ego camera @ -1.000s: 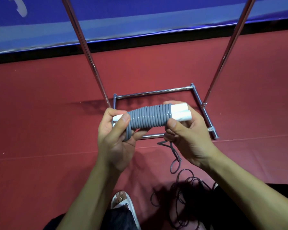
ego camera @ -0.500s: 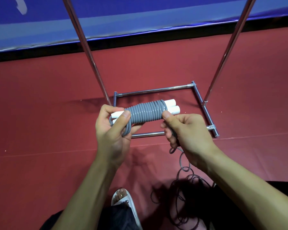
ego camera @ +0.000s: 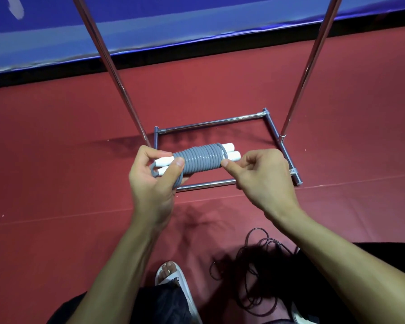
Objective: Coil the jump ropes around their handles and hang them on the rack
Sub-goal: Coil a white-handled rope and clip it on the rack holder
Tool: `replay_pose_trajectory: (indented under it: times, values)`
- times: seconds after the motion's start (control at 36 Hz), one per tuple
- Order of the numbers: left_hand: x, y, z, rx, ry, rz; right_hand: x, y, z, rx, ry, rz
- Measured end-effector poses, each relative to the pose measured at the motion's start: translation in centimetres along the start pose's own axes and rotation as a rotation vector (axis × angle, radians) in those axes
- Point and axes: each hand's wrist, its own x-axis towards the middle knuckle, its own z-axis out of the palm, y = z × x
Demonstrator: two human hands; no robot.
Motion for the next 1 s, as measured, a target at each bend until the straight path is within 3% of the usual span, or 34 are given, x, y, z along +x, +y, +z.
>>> replay_pose_trajectory:
  times: [0.11,0.19,0.42,0.58,0.75,0.92,1.0]
  values:
    - [0.4,0.0,-0.2,0.093,0.013,0.055,0.5,0.1,-0.4,-0.017,-0.138,0.029]
    - [0.5,0.0,-0.4,0.129,0.015,0.074,0.6,0.3,-1.0,-0.281,-0.141,-0.159]
    - [0.7,0.0,-0.9,0.208,-0.009,0.103,1.8,0.4,-1.7,-0.584,-0.164,-0.428]
    - [0.6,0.2,-1.2,0.373,-0.121,0.159,3.7,-0.2,-3.3,-0.544,-0.325,-0.636]
    - [0.9,0.5,-2.0,0.369,-0.217,0.069,5.2,-0.2,-4.1,-0.445,-0.405,-0.816]
    - [1.0,0.7,-2.8,0.229,-0.309,-0.036,5.8,0.0,-4.4,-0.379,-0.484,-0.82]
    - [0.7,0.7,-2.9,0.133,-0.35,-0.091,5.8,0.1,-4.6,-0.308,-0.58,-0.677]
